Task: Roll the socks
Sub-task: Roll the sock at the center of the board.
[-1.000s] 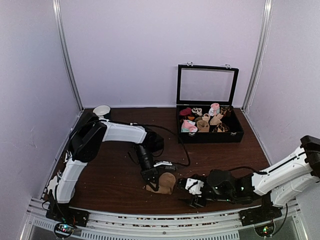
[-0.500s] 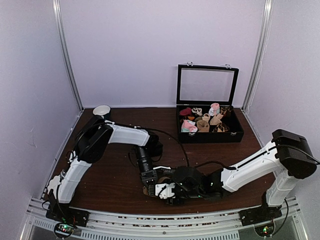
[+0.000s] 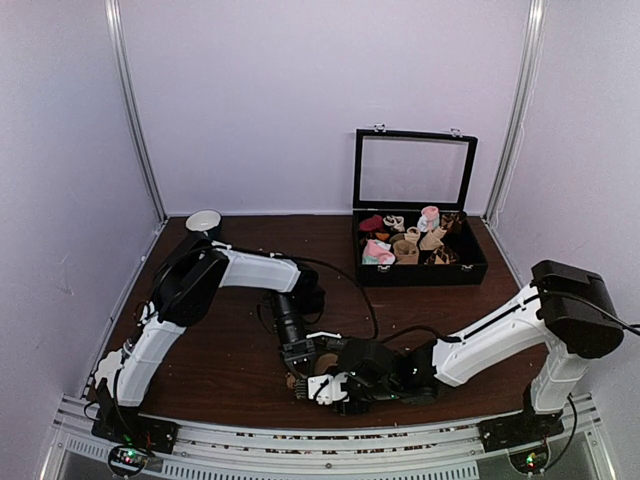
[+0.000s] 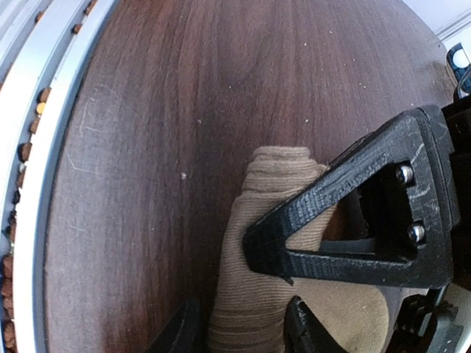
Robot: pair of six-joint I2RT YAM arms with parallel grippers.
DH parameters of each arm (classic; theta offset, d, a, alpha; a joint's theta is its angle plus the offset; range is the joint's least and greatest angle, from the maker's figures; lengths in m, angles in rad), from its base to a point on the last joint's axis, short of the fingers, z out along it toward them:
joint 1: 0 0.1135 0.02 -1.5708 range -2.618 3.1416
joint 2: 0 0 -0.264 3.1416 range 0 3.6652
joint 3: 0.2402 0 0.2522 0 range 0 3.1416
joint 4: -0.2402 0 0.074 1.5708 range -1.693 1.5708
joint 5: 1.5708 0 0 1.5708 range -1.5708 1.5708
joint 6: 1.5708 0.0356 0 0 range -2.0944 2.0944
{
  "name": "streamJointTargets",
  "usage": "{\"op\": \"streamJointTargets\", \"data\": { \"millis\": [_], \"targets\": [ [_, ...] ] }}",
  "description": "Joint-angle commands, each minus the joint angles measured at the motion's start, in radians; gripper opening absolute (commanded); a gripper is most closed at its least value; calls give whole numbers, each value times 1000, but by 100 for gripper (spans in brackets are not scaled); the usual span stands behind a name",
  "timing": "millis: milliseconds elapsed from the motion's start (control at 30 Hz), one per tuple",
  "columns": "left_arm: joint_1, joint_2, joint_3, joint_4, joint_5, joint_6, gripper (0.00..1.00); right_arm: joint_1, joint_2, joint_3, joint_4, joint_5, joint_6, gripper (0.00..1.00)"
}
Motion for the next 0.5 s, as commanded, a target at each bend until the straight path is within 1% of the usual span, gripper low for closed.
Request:
{"op": "streamJointTargets", "data": {
  "millis": [0, 67, 100, 133, 167, 233, 300, 333, 367, 400, 467],
  "targets": [
    [6, 60, -10, 105, -128, 5, 5, 6, 39, 26, -24, 52, -16, 35],
    [8, 62, -8, 102, -123, 2, 6, 3, 48, 28, -28, 74, -4, 30],
    [10, 62, -6, 98, -114, 7, 9, 2, 50, 27, -29, 80, 6, 27],
    [12, 62, -1, 91, -106, 16, 15, -1, 53, 27, -35, 86, 16, 24],
    [16, 59, 2, 89, -99, 19, 25, -5, 53, 28, -45, 88, 27, 19],
    [29, 41, -4, 91, -91, 23, 39, -15, 55, 24, -60, 89, 55, 10],
    [43, 5, -20, 104, -108, 23, 58, -28, 46, 13, -62, 62, 88, 4],
    [55, -20, -36, 123, -123, 14, 82, -37, 37, 4, -58, 40, 110, 1],
    [69, -56, -59, 153, -142, -2, 96, -50, 27, -6, -54, 10, 138, 0],
    [85, -92, -84, 187, -164, -24, 98, -66, 18, -16, -47, -27, 166, 0],
    [121, -186, -151, 293, -234, -88, 98, -104, 11, -21, -54, -124, 219, 0]
  ]
}}
